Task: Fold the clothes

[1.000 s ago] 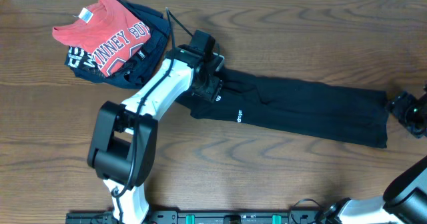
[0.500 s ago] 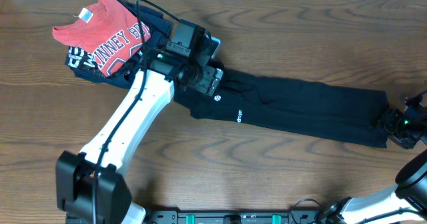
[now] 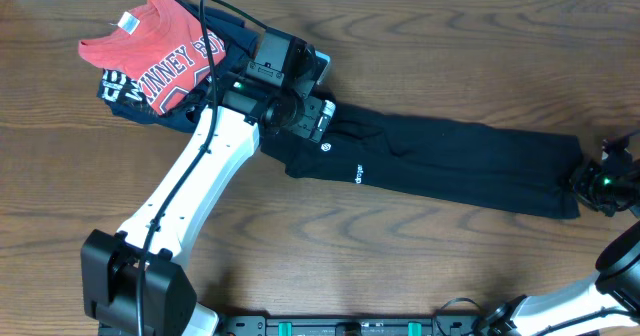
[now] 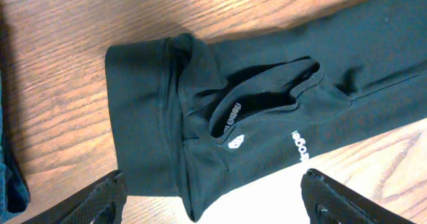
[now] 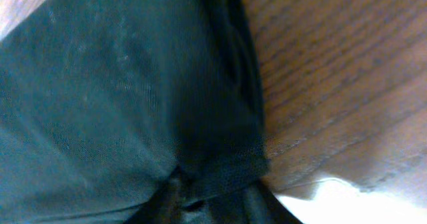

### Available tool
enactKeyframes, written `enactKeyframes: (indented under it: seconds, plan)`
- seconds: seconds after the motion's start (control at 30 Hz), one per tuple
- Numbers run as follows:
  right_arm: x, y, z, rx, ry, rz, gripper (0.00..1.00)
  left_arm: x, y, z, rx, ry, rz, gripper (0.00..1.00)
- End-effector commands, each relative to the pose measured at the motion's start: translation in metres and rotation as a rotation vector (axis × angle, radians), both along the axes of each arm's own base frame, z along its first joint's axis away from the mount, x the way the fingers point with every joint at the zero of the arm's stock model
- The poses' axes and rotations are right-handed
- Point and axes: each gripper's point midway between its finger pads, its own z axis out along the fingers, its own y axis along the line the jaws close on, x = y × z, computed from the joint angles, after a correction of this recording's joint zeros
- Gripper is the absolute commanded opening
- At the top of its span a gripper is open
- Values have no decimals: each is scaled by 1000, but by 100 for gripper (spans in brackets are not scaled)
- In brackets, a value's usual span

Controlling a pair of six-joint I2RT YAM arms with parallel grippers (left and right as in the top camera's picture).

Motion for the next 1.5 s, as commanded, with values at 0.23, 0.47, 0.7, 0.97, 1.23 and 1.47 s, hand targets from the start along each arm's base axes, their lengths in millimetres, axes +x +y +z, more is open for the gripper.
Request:
enactKeyframes:
  seconds: [0.23,0.47,0.7,0.97,1.23,1.47]
  plan:
    - [-14,-22,6,-15,7,-106,1,3,-2,11,-19,-20,6,85]
    - [4,-27,63,-126,-118,-110,1,3,-2,11,-19,-21,6,85]
    - [20,13,72,-149,-84,-8,1,5,-3,12,-22,-27,6,85]
    - [37,65,64,-211,-7,142,1,4,-3,12,-24,-25,10,85]
    - [33,86,57,-268,71,186,1,4,-3,12,-31,-18,25,86]
    - [31,103,52,-242,78,226,2,4,-3,12,-31,-18,25,85]
